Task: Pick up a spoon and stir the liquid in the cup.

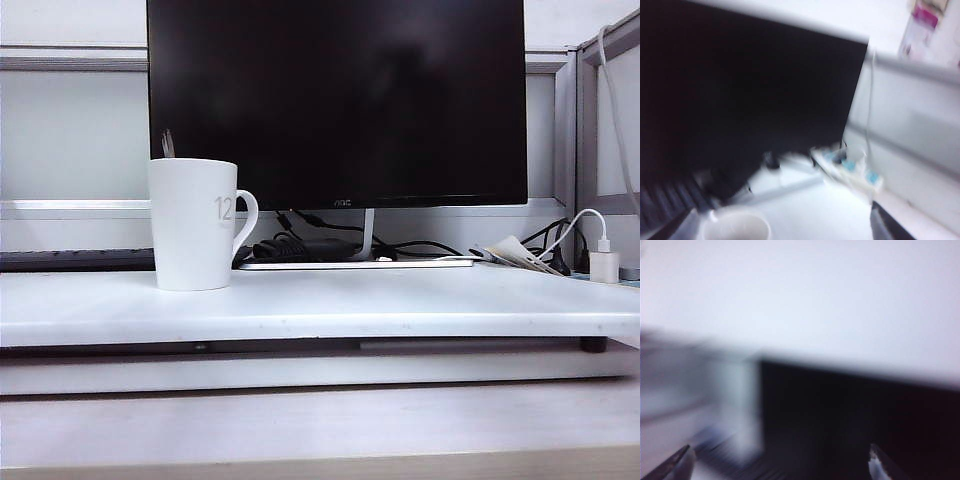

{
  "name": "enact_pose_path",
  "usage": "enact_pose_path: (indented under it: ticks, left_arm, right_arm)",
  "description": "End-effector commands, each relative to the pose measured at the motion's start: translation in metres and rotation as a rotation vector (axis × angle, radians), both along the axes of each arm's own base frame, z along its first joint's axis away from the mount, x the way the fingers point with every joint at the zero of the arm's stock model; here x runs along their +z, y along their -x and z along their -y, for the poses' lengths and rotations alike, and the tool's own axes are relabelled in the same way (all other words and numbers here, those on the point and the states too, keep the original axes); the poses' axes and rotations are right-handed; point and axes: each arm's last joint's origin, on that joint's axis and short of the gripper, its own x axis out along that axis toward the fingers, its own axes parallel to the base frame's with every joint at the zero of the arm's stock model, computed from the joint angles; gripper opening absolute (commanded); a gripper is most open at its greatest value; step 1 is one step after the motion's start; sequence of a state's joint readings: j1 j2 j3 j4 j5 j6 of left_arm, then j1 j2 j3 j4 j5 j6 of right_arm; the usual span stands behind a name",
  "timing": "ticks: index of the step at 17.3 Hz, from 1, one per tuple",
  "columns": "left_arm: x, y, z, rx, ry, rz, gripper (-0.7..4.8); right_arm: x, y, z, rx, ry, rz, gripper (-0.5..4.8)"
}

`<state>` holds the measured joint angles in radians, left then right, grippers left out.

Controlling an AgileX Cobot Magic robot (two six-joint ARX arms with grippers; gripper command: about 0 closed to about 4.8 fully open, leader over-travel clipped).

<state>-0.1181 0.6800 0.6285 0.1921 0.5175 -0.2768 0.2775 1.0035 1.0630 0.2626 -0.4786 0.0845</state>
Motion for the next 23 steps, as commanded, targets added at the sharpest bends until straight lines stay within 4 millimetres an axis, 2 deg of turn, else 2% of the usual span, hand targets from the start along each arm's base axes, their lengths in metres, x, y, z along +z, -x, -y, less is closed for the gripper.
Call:
enact_pose_path:
  ticks: [1,2,3,4,6,7,10,11,14,15,17,20,23]
  left_arm:
    - [-0.011,-0.011,0.012,0.114,-0.097,-0.052,4.79]
    - [-0.022,-0.015,0.018,0.171,-0.185,-0.106,4.79]
    - [-0.030,-0.016,0.021,0.187,-0.270,-0.149,4.79]
    - [-0.035,-0.016,0.023,0.189,-0.306,-0.183,4.79]
    - [-0.047,-0.021,0.024,0.200,-0.346,-0.285,4.79]
    - [-0.053,-0.026,0.025,0.208,-0.363,-0.326,4.79]
    - [-0.058,-0.039,0.028,0.204,-0.385,-0.372,4.79]
    - [-0.055,-0.045,0.029,0.204,-0.392,-0.389,4.79]
    - [-0.025,-0.079,0.033,0.209,-0.443,-0.442,4.79]
    - [-0.021,-0.083,0.035,0.203,-0.468,-0.447,4.79]
    - [-0.023,-0.091,0.035,0.195,-0.507,-0.463,4.79]
    - [-0.036,-0.094,0.036,0.182,-0.551,-0.547,4.79]
    - [-0.037,-0.094,0.036,0.174,-0.573,-0.552,4.79]
  right_arm:
    - [-0.015,-0.037,-0.051,0.185,0.086,-0.210,4.79]
    - [-0.022,-0.058,-0.078,0.262,0.116,-0.256,4.79]
    - [-0.031,-0.068,-0.099,0.323,0.143,-0.279,4.79]
    - [-0.036,-0.074,-0.110,0.340,0.155,-0.295,4.79]
    - [-0.057,-0.098,-0.135,0.416,0.188,-0.352,4.60]
    - [-0.073,-0.106,-0.155,0.466,0.212,-0.389,4.51]
    - [-0.105,-0.119,-0.180,0.518,0.259,-0.438,4.51]
    - [-0.112,-0.122,-0.183,0.520,0.271,-0.436,4.49]
    - [-0.124,-0.128,-0.190,0.513,0.326,-0.392,4.48]
    - [-0.124,-0.128,-0.190,0.505,0.338,-0.374,4.47]
    - [-0.128,-0.131,-0.192,0.484,0.371,-0.322,4.07]
    - [-0.139,-0.139,-0.197,0.464,0.381,-0.269,4.07]
    - [-0.154,-0.148,-0.209,0.473,0.377,-0.267,4.07]
